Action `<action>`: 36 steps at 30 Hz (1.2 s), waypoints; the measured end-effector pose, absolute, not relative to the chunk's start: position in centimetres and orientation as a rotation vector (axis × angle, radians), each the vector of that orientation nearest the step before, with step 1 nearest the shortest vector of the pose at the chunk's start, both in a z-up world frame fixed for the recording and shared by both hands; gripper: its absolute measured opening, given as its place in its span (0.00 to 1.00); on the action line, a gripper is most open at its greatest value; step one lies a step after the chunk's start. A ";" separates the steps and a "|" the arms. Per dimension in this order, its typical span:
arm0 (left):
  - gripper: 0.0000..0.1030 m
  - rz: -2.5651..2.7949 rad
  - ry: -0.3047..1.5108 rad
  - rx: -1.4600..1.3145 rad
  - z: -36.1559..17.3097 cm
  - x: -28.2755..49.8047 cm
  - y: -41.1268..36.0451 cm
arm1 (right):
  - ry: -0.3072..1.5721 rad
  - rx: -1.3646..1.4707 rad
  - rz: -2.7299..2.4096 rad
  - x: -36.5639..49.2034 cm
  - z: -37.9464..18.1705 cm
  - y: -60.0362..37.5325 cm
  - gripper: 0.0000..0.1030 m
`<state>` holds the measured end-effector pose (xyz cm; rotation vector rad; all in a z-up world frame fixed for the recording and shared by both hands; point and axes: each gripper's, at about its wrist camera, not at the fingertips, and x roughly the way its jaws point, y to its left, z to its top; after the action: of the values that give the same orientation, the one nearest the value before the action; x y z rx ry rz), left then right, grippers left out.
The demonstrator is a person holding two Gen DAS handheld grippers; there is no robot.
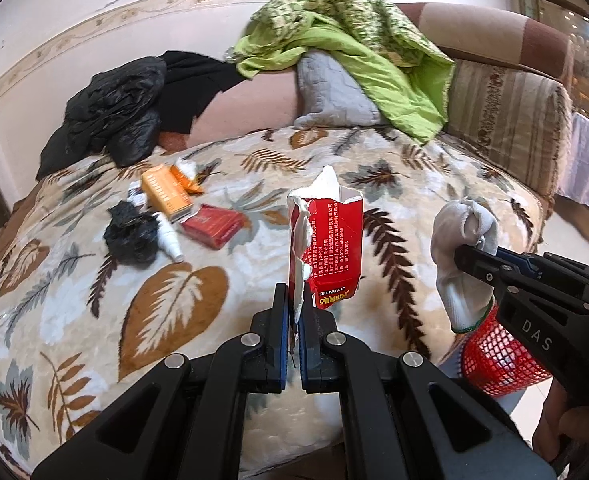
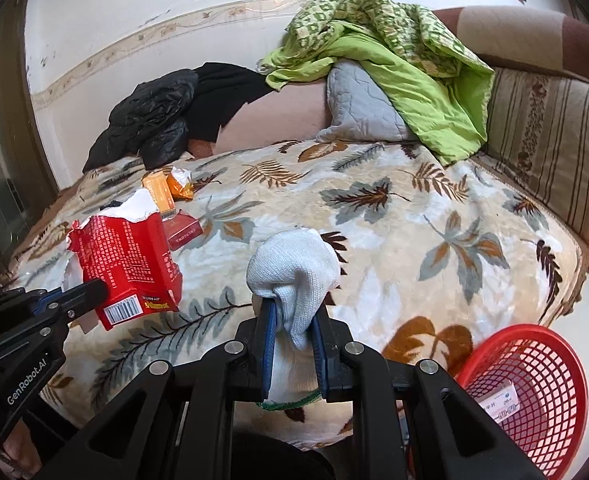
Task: Collect trash
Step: 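Carry the red box and white sock over the red wastebasket with both tools, then open both tools to drop the box and sock into the basket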
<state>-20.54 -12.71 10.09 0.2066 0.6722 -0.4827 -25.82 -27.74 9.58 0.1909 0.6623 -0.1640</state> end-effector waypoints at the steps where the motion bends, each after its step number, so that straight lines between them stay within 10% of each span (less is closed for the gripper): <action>1: 0.04 -0.498 0.667 0.216 10.3 -20.8 -13.3 | 0.662 0.202 -0.168 -26.2 9.6 -28.2 0.17; 23: 0.04 -1.041 0.806 0.370 9.5 -27.7 -32.5 | 0.677 0.490 -0.554 -39.9 8.1 -46.5 0.24; 27: 0.33 -1.045 0.847 0.354 8.8 -27.5 -33.6 | 0.681 0.494 -0.570 -40.1 8.0 -47.2 0.42; 36: 0.37 -0.961 0.826 0.310 9.6 -25.7 -30.6 | 0.647 0.502 -0.545 -39.2 8.7 -46.9 0.43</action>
<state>-25.66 -30.64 9.65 0.3102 0.8257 -0.9607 -39.17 -46.89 8.66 0.5020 0.6471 -0.5448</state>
